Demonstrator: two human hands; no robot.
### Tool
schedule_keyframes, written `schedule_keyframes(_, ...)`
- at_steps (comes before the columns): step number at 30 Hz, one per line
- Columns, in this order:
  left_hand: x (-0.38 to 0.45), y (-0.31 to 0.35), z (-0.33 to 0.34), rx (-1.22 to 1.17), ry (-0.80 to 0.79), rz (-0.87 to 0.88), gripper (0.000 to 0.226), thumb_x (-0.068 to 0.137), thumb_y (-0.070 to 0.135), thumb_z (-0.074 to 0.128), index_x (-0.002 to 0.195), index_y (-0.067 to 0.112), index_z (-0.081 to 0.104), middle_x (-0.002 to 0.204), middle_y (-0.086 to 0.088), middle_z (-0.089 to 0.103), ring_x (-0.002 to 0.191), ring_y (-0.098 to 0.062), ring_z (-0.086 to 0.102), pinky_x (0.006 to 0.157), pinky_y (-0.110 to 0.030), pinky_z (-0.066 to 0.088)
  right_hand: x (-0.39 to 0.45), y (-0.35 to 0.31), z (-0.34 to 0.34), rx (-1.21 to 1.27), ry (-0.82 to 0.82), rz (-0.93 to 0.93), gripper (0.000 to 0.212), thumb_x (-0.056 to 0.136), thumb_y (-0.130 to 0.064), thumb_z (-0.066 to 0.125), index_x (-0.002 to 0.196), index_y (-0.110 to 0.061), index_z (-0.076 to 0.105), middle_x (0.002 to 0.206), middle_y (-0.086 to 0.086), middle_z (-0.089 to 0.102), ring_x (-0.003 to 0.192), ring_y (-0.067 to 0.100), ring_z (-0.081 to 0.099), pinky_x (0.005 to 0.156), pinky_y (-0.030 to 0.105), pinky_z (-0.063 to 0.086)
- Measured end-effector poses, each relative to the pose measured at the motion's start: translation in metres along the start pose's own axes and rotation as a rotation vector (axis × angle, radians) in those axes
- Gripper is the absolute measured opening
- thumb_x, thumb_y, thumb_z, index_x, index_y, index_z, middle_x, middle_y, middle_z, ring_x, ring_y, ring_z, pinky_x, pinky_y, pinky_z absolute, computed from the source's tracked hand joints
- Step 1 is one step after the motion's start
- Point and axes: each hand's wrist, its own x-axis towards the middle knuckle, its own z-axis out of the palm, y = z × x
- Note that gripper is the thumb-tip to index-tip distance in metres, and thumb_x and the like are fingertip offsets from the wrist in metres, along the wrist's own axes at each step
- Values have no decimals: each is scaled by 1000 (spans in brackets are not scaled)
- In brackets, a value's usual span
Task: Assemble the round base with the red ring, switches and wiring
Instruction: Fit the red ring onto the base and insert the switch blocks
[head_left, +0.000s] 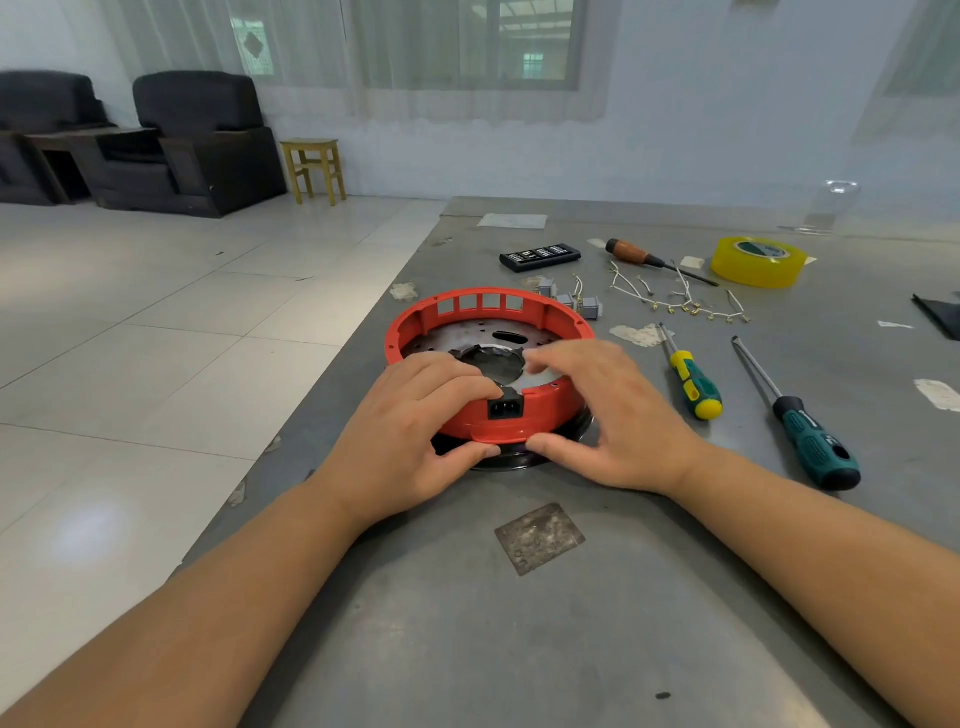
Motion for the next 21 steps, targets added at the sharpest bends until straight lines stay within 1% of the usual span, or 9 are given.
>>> schedule_keyframes(3, 0, -2, -4, -25, -31, -17, 46, 87, 44, 79, 125, 19, 69, 126, 4, 66, 130, -24, 54, 113, -46, 43, -6, 20, -11, -26, -30, 57, 63, 92, -54, 61, 145, -23, 48, 148, -5, 50, 146, 12, 38, 125, 38, 22)
schedule_keyframes(5, -1, -2, -7, -40, -70, -41, 47, 85, 39, 82, 126, 21, 66, 128, 8, 64, 133, -24, 50, 116, -47, 40, -7, 26, -13, -24, -54, 96, 52, 94, -52, 59, 137, -23, 56, 142, -4, 54, 143, 14, 41, 122, 46, 28)
schedule_keyframes(7, -1, 2, -10, -32, -84, -61, 49, 84, 39, 80, 127, 23, 62, 128, 10, 60, 134, -24, 47, 118, -47, 35, -5, 22, -10, -23, -43, 112, 46, 93, -52, 61, 126, -20, 63, 133, -2, 58, 136, 18, 48, 112, 48, 37)
schedule_keyframes(9, 0, 10, -10, -3, -73, -61, 50, 84, 45, 74, 128, 25, 61, 128, 12, 58, 134, -23, 48, 117, -46, 31, -3, 9, -5, -31, 14, 96, 45, 90, -54, 65, 116, -18, 67, 122, 0, 61, 124, 21, 53, 107, 43, 40)
schedule_keyframes(11, 0, 16, -10, 28, -54, -63, 48, 87, 52, 68, 127, 25, 63, 125, 13, 59, 130, -20, 51, 114, -44, 30, 0, -7, 1, -53, 71, 94, 44, 87, -59, 66, 110, -21, 67, 111, -5, 61, 116, 17, 53, 105, 35, 34)
schedule_keyframes(13, 1, 18, -11, 44, -38, -84, 40, 91, 53, 63, 119, 25, 70, 113, 15, 64, 119, -17, 55, 108, -44, 31, 2, -22, 7, -54, 92, 115, 43, 86, -63, 65, 110, -27, 65, 107, -12, 58, 115, 12, 50, 103, 30, 27)
schedule_keyframes(16, 0, 12, -15, -13, -42, -143, 33, 90, 52, 60, 107, 27, 74, 93, 19, 63, 101, -11, 56, 102, -43, 32, 4, -22, 3, -33, 40, 76, 48, 90, -65, 61, 123, -30, 61, 119, -15, 61, 121, 9, 51, 107, 34, 30)
schedule_keyframes(19, -5, 3, -20, -133, -16, -203, 23, 86, 47, 59, 86, 26, 69, 90, 18, 55, 105, 0, 47, 101, -30, 28, 3, 1, -13, -6, -60, 92, 63, 90, -71, 56, 138, -29, 55, 139, -12, 55, 137, 10, 45, 114, 43, 33)
schedule_keyframes(21, -6, -1, -22, -178, 4, -247, 29, 90, 48, 55, 73, 25, 62, 84, 15, 55, 109, -3, 45, 101, -24, 24, 0, 13, -20, 20, -140, 128, 71, 88, -75, 53, 143, -29, 52, 149, -12, 49, 145, 9, 36, 119, 45, 31)
